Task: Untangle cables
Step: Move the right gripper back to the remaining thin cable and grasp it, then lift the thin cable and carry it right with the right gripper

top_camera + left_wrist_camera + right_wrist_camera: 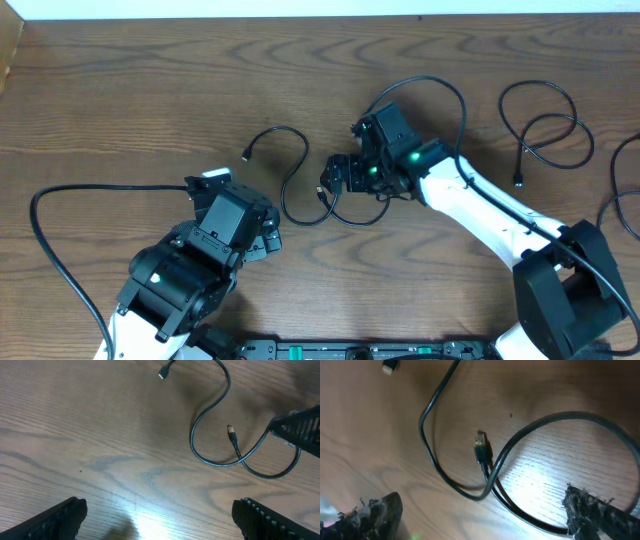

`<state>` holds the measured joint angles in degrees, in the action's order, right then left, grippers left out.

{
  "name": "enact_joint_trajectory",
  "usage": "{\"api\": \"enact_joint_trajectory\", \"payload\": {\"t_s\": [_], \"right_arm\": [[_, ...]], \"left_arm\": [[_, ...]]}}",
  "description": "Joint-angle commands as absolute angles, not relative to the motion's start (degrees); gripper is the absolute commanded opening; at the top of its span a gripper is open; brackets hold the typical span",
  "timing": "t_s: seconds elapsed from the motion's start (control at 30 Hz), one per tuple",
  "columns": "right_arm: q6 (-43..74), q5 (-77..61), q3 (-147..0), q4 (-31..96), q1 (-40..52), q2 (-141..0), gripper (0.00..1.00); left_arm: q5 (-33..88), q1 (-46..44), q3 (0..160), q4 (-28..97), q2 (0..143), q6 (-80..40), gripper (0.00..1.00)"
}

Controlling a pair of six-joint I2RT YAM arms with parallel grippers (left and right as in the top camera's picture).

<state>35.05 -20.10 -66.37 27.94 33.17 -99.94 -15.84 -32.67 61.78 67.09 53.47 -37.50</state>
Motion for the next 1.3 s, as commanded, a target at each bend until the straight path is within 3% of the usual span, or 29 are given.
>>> {"api": "enact_joint_trajectory", "payload": {"t_s": [0.0, 0.2, 0.3, 0.6, 0.73, 1.13, 1.23, 1.27], "right_arm": [[42.2, -19.4, -63.2, 26.1, 34.2, -100.4, 0.99], [46.5, -20.3, -56.4, 17.3, 35.7, -100.4, 0.99], [46.5, -21.6, -54.3, 12.7, 36.6, -100.4, 0.93], [46.7, -20.9, -52.9, 5.1, 38.5, -100.4, 0.88], [49.5, -17.8, -52.7, 4.3, 39.2, -100.5, 0.79], [52.7, -10.5, -52.7, 0.5, 42.0, -105.3, 0.72], [53.1, -10.7, -52.7, -2.2, 42.0, -108.0, 0.6], [53.1, -10.7, -52.7, -3.0, 42.0, -108.5, 0.51]], "left_arm": [[-17.2, -32.3, 63.2, 67.3, 53.5, -37.6, 0.97], [-17.2, -32.3, 63.2, 67.3, 53.5, -37.6, 0.97], [-17.2, -32.3, 63.2, 67.3, 53.5, -37.6, 0.97], [-17.2, -32.3, 63.2, 67.3, 53.5, -37.6, 0.97], [-17.2, -32.3, 63.2, 67.3, 53.5, -37.6, 0.97], [-17.2, -32.3, 63.2, 67.3, 53.5, -37.6, 0.97], [-17.2, -32.3, 63.2, 67.3, 53.5, -37.6, 0.97], [-17.2, -32.3, 63.2, 67.3, 53.5, -37.6, 0.97]]}}
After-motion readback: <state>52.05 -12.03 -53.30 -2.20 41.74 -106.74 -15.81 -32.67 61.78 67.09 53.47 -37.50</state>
